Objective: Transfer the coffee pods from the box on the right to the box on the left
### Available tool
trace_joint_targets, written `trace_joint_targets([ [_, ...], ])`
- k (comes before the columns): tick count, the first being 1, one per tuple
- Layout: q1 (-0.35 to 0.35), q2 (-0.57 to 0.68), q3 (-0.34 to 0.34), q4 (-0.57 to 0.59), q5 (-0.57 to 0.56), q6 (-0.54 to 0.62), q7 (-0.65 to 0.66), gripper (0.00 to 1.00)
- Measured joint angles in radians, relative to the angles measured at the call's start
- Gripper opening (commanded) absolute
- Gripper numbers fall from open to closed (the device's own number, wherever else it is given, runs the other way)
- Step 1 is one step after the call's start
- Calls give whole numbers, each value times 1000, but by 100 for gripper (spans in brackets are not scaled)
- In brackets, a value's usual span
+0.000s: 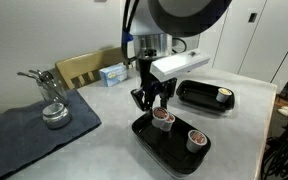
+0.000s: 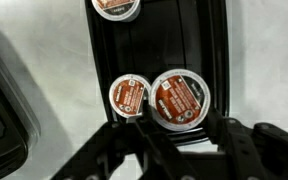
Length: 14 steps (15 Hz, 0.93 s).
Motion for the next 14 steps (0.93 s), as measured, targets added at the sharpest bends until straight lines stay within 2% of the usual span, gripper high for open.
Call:
trace_joint_targets([
  [5,17,94,0,95,-4,-57,-21,38],
  [14,47,210,-1,224,-8,-144,-24,42],
])
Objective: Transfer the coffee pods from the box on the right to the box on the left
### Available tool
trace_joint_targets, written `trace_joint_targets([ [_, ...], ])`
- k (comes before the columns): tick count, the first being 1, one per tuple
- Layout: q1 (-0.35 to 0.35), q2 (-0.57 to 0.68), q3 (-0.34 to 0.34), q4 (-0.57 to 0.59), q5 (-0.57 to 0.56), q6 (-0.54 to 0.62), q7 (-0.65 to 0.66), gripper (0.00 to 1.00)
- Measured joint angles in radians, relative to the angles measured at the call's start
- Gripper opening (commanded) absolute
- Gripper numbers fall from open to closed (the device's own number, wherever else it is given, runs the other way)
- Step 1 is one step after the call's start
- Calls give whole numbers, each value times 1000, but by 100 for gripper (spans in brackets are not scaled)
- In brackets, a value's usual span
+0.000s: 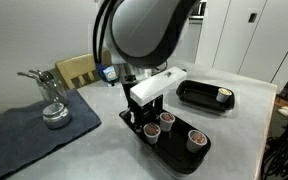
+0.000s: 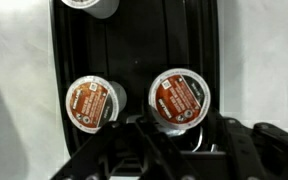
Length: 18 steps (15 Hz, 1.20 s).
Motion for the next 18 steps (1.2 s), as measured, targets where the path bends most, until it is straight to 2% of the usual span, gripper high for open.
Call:
trace_joint_targets([
  [4,1,21,-2,28,0,-19,0,44],
  [6,1,23,-4,36,0,-28,0,54],
  [7,1,23,-5,38,0,-33,-1,74],
  [9,1,23,-6,43,0,-39,-1,81],
  [12,1,23,-6,48,-2,-39,-1,100],
  [18,1,13,-10,53,-8,-39,-2,100],
])
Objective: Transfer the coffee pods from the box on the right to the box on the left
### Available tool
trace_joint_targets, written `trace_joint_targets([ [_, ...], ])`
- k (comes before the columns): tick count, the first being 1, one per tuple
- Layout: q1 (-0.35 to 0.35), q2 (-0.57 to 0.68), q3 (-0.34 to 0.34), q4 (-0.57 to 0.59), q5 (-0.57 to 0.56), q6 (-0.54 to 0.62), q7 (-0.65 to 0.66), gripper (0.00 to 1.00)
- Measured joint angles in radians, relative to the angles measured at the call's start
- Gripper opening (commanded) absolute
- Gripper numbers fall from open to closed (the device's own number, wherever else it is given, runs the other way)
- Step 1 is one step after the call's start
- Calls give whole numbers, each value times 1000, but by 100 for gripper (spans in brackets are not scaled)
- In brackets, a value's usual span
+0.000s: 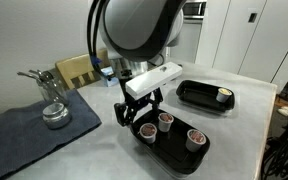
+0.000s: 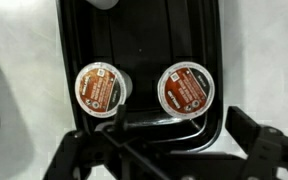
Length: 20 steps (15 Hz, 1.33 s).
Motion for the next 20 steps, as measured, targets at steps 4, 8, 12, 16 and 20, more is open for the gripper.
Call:
trace_joint_targets([
  [4,0,-23,-16,-1,-16,1,1,100],
  [8,-2,-71,-64,-9,-24,4,26,100],
  [12,-18,-130,-114,-39,-24,5,74,100],
  [16,-56,-183,-144,-91,-24,6,125,100],
  [20,-104,-219,-169,-153,-22,15,196,100],
])
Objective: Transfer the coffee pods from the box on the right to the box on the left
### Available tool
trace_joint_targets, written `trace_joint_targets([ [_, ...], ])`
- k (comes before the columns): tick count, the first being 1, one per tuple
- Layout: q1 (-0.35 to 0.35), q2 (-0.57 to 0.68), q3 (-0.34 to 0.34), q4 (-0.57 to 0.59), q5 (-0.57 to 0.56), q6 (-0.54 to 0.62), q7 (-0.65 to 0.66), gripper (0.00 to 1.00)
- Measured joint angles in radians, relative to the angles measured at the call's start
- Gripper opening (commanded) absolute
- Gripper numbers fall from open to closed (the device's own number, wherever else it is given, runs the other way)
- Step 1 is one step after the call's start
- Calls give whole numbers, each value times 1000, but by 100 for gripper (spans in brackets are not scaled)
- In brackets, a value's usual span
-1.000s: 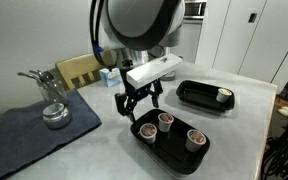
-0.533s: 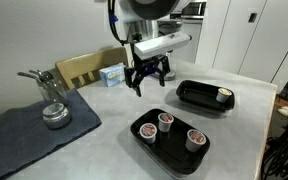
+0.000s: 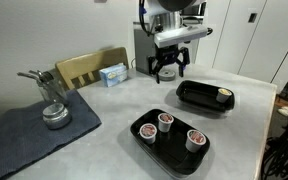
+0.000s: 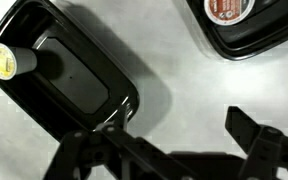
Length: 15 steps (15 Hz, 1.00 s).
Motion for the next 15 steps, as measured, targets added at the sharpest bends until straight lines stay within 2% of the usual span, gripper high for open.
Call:
trace_joint_targets([
  [8,-100,-47,-53,-136,18,61,136,100],
  [15,-178,-80,-77,-257,101,125,152,100],
])
